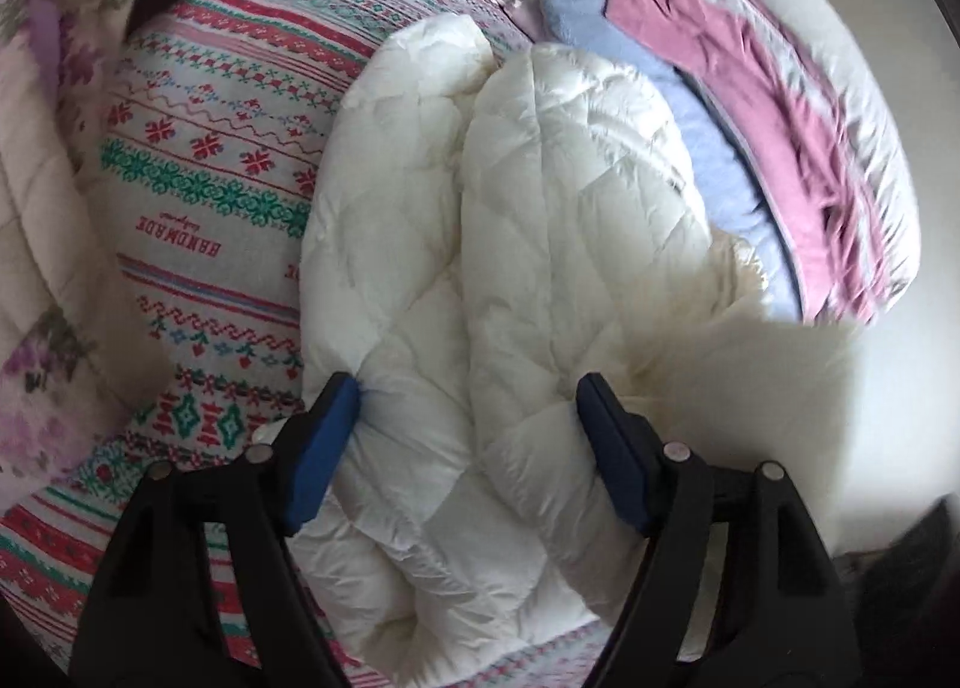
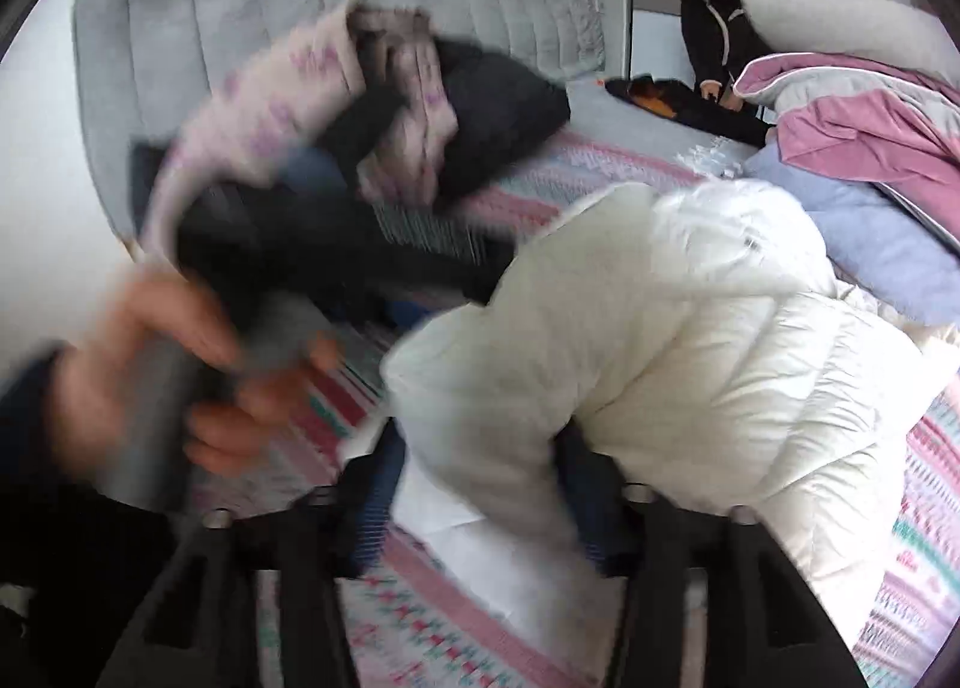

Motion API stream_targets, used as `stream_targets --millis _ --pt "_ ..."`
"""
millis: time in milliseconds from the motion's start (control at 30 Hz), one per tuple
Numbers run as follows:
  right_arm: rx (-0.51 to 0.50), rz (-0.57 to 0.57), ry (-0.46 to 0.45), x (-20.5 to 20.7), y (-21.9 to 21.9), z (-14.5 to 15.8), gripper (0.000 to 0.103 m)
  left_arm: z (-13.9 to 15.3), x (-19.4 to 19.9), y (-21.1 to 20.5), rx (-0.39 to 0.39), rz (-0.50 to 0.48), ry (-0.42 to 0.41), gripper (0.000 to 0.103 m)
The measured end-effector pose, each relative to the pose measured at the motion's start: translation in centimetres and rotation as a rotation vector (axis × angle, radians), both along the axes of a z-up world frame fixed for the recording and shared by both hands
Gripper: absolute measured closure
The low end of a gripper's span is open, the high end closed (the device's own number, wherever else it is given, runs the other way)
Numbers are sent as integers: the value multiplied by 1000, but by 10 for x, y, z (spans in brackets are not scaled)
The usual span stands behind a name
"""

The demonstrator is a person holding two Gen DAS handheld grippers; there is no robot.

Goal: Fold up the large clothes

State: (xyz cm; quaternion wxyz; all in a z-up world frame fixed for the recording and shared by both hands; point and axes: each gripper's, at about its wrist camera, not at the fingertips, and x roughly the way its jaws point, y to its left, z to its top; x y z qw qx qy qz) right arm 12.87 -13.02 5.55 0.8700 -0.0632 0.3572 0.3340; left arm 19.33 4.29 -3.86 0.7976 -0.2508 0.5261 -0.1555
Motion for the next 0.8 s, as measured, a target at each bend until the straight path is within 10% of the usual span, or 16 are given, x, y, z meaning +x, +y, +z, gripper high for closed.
stream_targets --millis 267,567,800 --pt "296 -340 117 24 -115 8 40 2 -6 -3 74 -18 -34 30" --pt "-143 -318 52 32 -34 -36 38 17 -7 14 -19 7 -19 30" --pt "-195 -329 48 25 -35 -45 38 32 -12 33 -140 45 -34 27"
